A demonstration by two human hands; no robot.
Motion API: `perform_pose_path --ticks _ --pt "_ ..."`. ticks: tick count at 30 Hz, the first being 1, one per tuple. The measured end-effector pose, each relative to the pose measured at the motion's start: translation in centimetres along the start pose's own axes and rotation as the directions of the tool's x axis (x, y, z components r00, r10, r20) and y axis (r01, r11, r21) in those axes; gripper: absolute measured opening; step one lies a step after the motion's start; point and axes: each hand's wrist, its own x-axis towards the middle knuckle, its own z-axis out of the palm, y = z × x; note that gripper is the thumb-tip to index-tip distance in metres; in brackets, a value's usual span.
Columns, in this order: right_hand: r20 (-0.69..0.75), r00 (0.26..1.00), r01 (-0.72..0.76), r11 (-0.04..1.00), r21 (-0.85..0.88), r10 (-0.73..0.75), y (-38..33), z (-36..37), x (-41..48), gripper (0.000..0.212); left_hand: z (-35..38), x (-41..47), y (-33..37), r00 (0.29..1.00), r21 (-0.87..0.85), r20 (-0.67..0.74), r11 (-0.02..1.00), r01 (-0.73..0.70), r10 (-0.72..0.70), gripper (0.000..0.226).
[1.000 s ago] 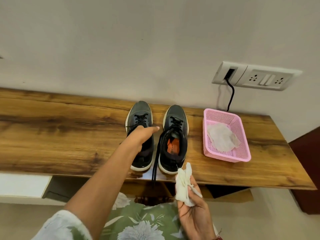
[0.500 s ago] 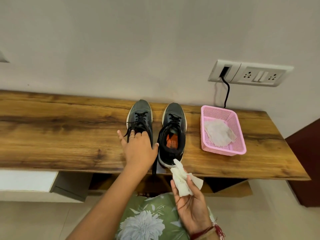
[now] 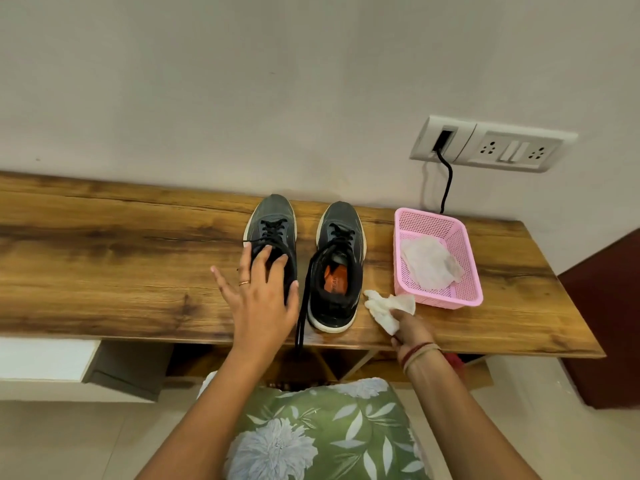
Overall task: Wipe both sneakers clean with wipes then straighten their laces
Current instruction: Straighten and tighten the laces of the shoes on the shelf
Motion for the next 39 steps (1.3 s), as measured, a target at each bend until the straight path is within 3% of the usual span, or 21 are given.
perform_pose_path --ticks 4,8,11,16,20,24,29,34,39 --pt "-0.011 0.995 0.096 0.995 -0.02 -0.096 -0.3 0.8 1.4 0.03 0.2 0.1 -0.7 0.999 -0.027 -0.018 0.999 -0.045 0.045 0.042" --pt "-0.072 0.972 0.205 0.959 -0.195 -0.223 0.0 0.6 1.3 0.028 0.8 -0.4 -1.3 0.999 -0.045 0.006 0.998 -0.043 0.043 0.045" --pt "-0.064 0.96 0.246 0.929 -0.276 -0.273 -0.3 0.2 0.7 0.04 1.0 -0.7 -1.5 0.998 -0.051 0.03 0.997 -0.055 0.056 0.042" --pt "-0.042 0.945 0.301 0.914 -0.27 -0.324 -0.2 -0.2 0.1 0.046 0.7 -0.8 -1.7 0.997 -0.083 0.043 0.994 -0.065 0.069 0.04" --pt "-0.098 0.925 0.32 0.89 -0.325 -0.368 -0.1 -0.4 -0.7 0.058 0.2 -1.1 -2.1 0.995 -0.119 0.074 0.991 -0.063 0.073 0.042" --pt "-0.088 0.834 0.497 0.811 -0.309 -0.545 -0.4 -0.3 -3.4 0.052 -0.7 -1.3 -2.5 0.994 -0.142 0.045 0.986 -0.091 0.098 0.046" --pt "0.11 0.708 0.703 0.68 -0.209 -0.698 -1.6 1.3 -6.4 0.033 -2.3 1.2 -0.7 0.988 -0.222 -0.011 0.963 -0.154 0.155 0.043" --pt "0.301 0.697 0.717 0.622 -0.315 -0.651 -2.2 4.1 -5.9 0.04 -1.4 5.0 2.3 0.935 -0.263 0.211 0.938 -0.227 0.286 0.047" --pt "0.448 0.634 0.752 0.367 -0.548 -0.63 -3.1 6.7 -3.9 0.065 1.7 8.2 3.8 0.822 -0.179 0.507 0.964 -0.195 0.26 0.068"
